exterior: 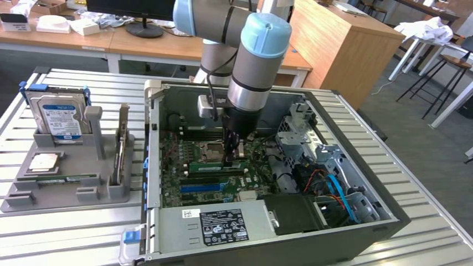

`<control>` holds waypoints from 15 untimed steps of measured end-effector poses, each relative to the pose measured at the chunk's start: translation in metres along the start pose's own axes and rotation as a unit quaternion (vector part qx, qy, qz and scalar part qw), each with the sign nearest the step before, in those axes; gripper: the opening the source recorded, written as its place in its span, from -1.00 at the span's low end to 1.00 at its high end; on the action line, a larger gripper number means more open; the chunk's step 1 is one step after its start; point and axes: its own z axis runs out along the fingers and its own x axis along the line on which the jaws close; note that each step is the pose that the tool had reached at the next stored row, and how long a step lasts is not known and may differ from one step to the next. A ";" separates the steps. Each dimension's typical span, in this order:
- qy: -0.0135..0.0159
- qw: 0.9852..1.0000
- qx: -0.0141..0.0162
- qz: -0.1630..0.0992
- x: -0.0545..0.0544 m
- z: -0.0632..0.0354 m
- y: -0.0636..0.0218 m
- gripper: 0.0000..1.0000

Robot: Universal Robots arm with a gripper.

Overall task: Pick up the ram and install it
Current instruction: 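Insert the ram into the slot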

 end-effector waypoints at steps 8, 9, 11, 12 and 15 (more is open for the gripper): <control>0.000 1.000 0.000 0.000 0.000 0.0007 -0.0002 -0.77; 0.000 1.000 0.000 0.000 0.000 0.0009 -0.0002 -0.77; 0.000 1.000 0.000 0.000 0.000 0.0016 -0.0003 -0.77; 0.000 1.000 0.000 0.000 0.000 0.0018 -0.0002 -0.77; 0.000 1.000 0.000 0.000 0.000 0.0027 -0.0003 -0.77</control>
